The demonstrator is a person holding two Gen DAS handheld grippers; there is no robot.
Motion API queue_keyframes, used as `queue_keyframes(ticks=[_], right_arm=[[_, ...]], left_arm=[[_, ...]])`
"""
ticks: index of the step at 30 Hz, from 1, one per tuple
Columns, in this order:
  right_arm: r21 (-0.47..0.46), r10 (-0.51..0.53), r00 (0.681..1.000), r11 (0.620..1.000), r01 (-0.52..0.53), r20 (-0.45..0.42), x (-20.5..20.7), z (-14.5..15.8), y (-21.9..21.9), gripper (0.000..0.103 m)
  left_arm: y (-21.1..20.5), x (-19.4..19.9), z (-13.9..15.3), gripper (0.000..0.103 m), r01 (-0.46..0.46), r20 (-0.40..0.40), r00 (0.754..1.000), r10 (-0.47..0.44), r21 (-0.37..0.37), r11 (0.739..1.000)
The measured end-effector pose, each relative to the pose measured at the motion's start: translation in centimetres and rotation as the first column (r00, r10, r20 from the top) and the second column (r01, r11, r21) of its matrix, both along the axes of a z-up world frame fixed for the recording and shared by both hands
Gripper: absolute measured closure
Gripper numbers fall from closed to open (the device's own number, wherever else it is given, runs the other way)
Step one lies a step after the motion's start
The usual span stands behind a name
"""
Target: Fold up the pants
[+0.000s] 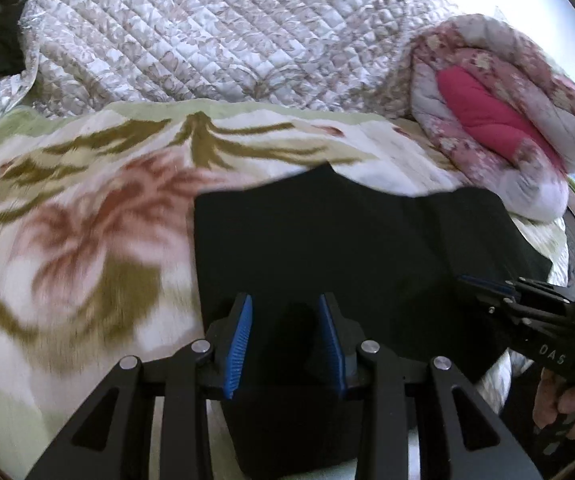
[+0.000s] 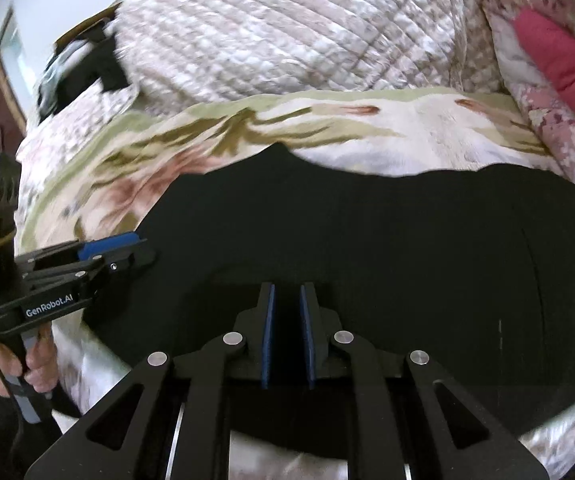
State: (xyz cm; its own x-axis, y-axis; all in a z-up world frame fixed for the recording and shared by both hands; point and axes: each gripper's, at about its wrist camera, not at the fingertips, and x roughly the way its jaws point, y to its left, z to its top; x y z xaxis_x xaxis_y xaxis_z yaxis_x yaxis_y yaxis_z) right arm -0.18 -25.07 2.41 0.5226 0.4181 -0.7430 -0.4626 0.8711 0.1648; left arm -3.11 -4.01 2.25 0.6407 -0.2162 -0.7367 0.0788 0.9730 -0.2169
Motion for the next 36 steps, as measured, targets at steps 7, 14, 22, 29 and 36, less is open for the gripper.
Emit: queue_keyframes(ticks=[7,14,22,29,36], right_arm=[[-0.057,0.040,0.998,0.998,-0.037,0.056,-2.2,-1.2,0.0,0.088],[-0.087,0.011,0.995,0.996,-0.003,0.095,-2.2,-1.3,-0.5,0.080],[0.033,-0.314,0.947,0.949,0.312,0.073,-0.6,-0.3,-7.7,0.075],[0.268,-0.504,0.863,0.829,0.491,-0.021,-2.7,1.1,-14.1,0.045],[0.319,-0.573,0.807,0.746,0.585,-0.141,-3.9,0.0,-17.1,0.045]], left_arm=[[-1.5,-4.0,-0.9,0.066,-0.001,0.033,0.999,0.000,0.027,1.000],[-1.6,-4.1,-1.3,0.066,-0.011,0.053,0.999,0.009,0.035,0.999],[-1.5,-4.1,-1.3,0.066,-0.008,0.056,0.998,0.005,0.037,0.999],[-1.6,-4.1,-1.3,0.066,-0.010,0.055,0.998,0.008,0.036,0.999],[-1.6,-4.1,-1.3,0.065,-0.010,0.054,0.998,0.008,0.035,0.999]])
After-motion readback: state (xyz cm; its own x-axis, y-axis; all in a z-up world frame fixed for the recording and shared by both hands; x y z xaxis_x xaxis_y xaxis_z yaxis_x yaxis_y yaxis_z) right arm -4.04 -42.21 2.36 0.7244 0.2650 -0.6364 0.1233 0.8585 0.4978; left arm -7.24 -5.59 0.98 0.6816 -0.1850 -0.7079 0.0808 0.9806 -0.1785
